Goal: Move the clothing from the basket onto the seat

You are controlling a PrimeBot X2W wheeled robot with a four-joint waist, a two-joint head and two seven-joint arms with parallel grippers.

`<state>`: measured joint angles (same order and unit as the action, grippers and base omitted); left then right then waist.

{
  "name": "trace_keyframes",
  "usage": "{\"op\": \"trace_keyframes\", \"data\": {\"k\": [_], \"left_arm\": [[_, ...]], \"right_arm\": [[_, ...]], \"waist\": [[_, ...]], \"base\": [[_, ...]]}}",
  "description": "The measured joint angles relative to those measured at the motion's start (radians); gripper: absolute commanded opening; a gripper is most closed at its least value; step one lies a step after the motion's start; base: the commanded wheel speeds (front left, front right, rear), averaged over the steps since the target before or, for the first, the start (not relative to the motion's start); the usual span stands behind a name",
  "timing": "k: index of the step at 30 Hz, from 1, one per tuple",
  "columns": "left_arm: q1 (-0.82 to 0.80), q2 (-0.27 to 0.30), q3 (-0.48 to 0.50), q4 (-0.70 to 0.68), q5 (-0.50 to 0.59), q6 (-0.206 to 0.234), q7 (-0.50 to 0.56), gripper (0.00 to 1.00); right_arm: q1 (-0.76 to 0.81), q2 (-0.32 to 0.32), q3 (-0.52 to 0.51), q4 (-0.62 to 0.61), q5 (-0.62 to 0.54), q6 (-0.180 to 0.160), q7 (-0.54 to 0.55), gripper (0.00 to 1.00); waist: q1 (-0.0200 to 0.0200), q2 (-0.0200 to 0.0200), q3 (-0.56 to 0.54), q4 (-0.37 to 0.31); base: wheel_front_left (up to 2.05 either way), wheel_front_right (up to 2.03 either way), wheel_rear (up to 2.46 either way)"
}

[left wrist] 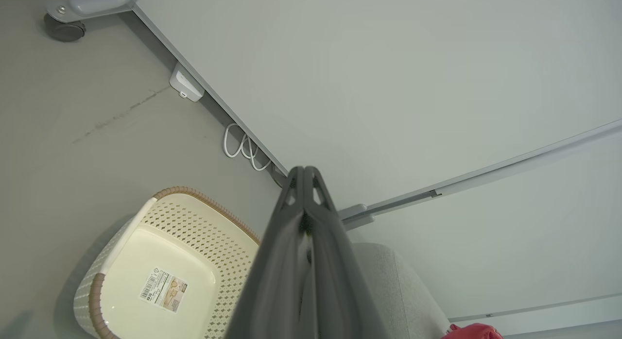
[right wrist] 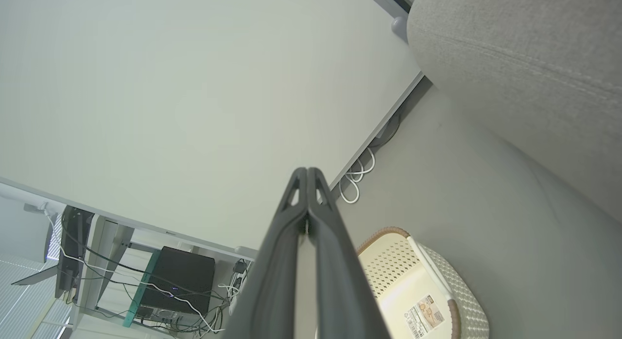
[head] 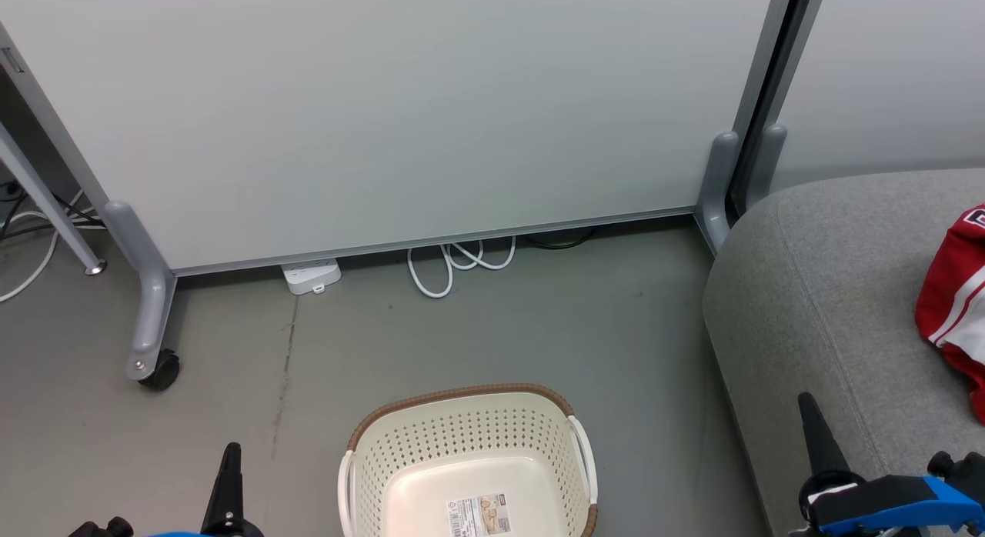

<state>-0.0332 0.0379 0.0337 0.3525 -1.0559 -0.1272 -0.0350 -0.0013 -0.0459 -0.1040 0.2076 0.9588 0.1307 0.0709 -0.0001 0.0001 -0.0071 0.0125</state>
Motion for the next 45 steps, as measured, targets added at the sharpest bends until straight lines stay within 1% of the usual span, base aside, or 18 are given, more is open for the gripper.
{"op": "trace_keyframes", "data": {"k": [22, 45], "left_arm": [[-0.026, 0.004, 0.030, -0.040, -0.209, 0.000, 0.057, 0.00], [-0.049, 0.007, 0.057, -0.075, -0.392, 0.000, 0.106, 0.00]], "right_arm": [[-0.041, -0.001, -0.003, 0.013, 0.248, 0.000, 0.017, 0.00], [-0.072, -0.001, -0.006, 0.026, 0.460, 0.000, 0.030, 0.00]], "waist": [[0.0000, 0.0000, 0.003, -0.004], [0.0001, 0.0000, 0.007, -0.008]], "base": [[0.00, 0.00, 0.00], [0.00, 0.00, 0.00]]}}
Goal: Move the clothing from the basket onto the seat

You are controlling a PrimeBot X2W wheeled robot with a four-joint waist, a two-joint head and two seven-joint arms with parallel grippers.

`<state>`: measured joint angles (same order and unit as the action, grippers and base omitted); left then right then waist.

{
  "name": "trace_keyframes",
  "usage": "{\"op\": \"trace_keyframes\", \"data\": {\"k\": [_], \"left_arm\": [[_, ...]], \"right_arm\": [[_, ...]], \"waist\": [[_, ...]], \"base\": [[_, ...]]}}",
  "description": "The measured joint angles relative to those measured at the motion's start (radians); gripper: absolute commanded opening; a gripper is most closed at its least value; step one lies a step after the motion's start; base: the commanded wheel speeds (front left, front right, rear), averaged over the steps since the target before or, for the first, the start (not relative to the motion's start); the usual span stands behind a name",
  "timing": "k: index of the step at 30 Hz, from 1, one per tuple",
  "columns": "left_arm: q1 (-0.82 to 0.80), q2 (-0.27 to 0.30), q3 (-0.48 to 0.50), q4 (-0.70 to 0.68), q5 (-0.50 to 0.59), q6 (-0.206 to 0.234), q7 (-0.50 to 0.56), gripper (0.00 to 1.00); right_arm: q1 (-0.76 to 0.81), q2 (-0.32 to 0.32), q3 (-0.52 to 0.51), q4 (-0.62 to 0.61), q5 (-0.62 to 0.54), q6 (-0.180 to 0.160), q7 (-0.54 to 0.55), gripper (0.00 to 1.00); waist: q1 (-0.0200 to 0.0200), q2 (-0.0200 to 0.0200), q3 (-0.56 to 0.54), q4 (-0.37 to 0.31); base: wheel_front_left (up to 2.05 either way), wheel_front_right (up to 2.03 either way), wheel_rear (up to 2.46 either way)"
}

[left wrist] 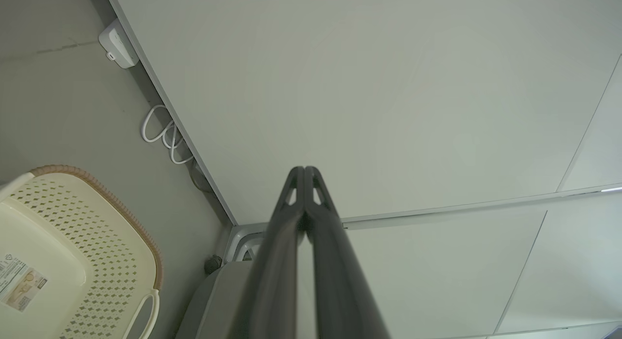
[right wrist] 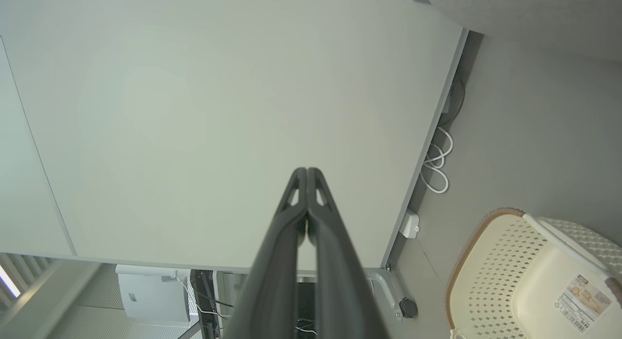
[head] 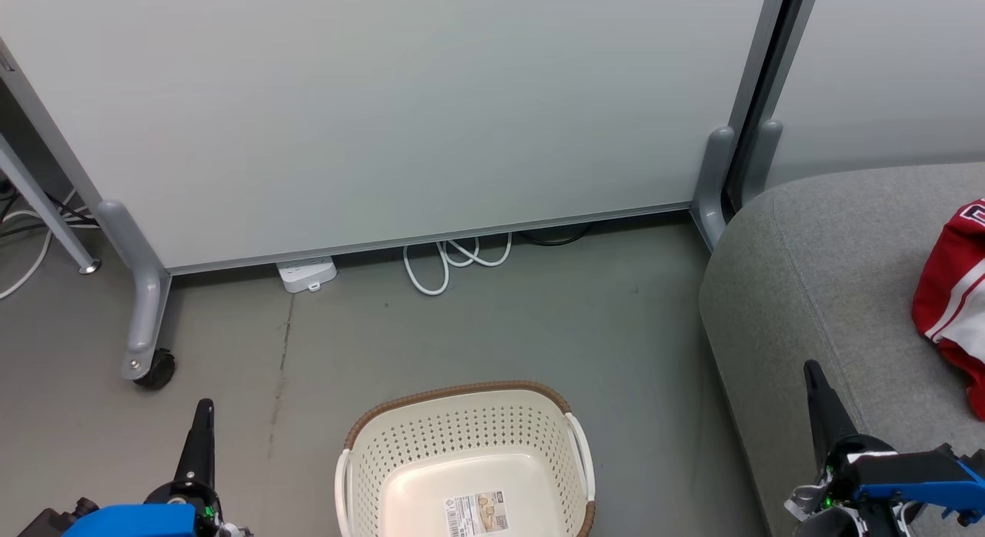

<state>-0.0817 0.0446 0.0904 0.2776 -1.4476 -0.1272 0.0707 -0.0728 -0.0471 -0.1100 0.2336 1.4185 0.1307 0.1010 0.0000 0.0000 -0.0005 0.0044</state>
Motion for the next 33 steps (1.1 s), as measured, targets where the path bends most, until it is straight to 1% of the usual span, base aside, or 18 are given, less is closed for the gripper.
{"op": "trace_keyframes", "data": {"k": [24, 33], "left_arm": [[-0.020, 0.002, 0.023, -0.031, -0.159, 0.000, 0.042, 0.00], [-0.021, 0.003, 0.024, -0.032, -0.164, 0.000, 0.043, 0.00]], "right_arm": [[-0.030, -0.001, -0.003, 0.011, 0.186, 0.000, 0.011, 0.00], [-0.030, -0.001, -0.003, 0.011, 0.193, 0.000, 0.012, 0.00]], "waist": [[0.0000, 0.0000, 0.004, -0.004], [0.0000, 0.0000, 0.004, -0.004]], "base": [[0.00, 0.00, 0.00], [0.00, 0.00, 0.00]]}}
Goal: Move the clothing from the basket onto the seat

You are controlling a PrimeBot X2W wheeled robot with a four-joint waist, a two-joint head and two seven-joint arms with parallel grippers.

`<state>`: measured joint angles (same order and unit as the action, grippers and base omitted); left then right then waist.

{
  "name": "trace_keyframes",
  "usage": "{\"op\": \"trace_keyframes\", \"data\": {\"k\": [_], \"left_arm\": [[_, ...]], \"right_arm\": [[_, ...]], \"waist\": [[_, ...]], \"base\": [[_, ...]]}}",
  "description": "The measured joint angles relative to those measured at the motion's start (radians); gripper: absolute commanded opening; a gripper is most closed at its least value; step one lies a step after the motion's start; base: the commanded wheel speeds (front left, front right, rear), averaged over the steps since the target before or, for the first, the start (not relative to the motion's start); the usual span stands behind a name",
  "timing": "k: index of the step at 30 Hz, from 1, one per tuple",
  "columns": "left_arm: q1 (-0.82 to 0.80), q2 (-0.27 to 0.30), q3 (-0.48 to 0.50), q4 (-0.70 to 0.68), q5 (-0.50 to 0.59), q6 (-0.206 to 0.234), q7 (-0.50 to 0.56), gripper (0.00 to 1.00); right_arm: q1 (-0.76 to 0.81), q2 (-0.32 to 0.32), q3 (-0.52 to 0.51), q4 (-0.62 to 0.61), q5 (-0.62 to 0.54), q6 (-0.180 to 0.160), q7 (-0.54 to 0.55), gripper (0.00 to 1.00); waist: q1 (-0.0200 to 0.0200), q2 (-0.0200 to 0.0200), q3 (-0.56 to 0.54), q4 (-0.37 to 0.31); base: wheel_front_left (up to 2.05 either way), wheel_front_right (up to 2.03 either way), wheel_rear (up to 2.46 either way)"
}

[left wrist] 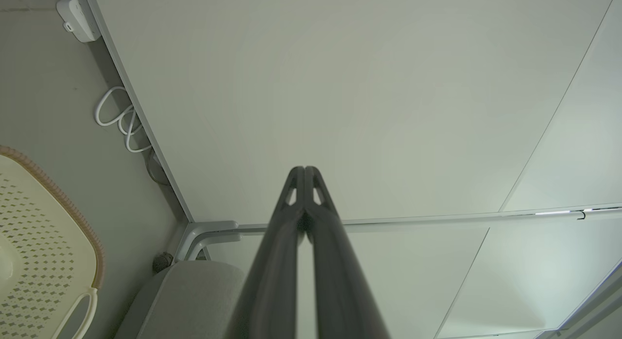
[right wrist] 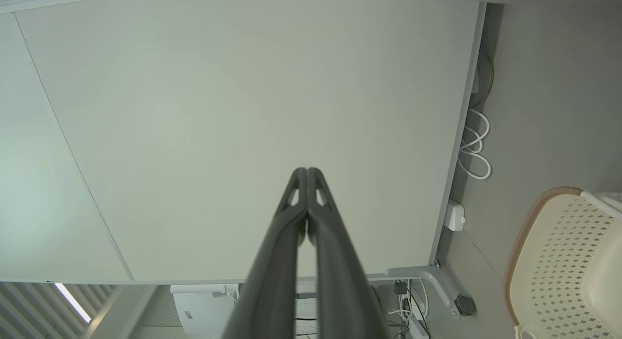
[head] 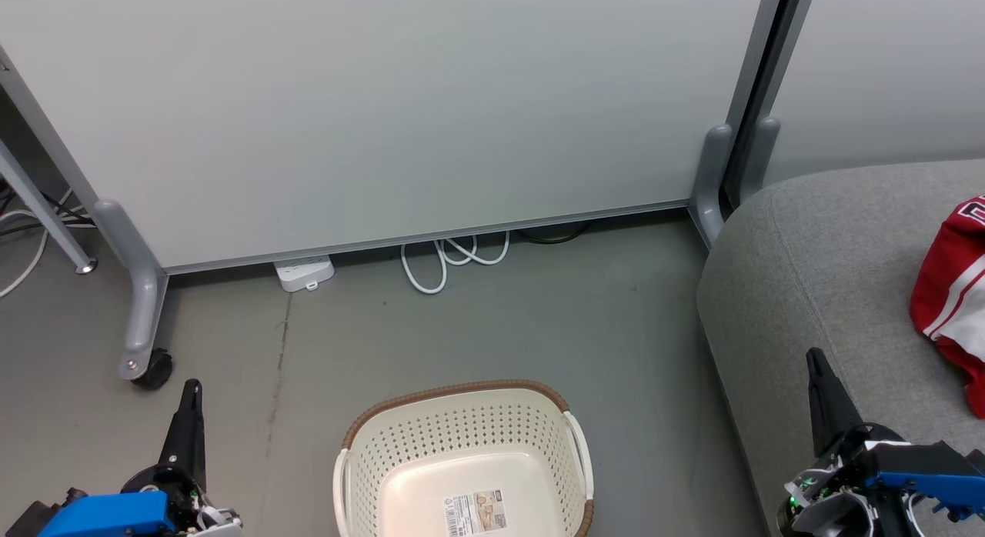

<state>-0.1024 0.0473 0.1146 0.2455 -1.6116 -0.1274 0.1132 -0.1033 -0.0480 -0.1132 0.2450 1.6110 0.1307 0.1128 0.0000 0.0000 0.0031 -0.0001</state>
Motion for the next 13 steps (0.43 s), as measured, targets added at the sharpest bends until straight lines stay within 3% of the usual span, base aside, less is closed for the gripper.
{"op": "trace_keyframes", "data": {"k": [13], "left_arm": [[0.000, 0.000, 0.000, 0.000, 0.000, 0.000, 0.000, 0.00]], "right_arm": [[0.000, 0.000, 0.000, 0.000, 0.000, 0.000, 0.000, 0.00]], "waist": [[0.0000, 0.0000, 0.000, 0.000]], "base": [[0.00, 0.00, 0.00]]}}
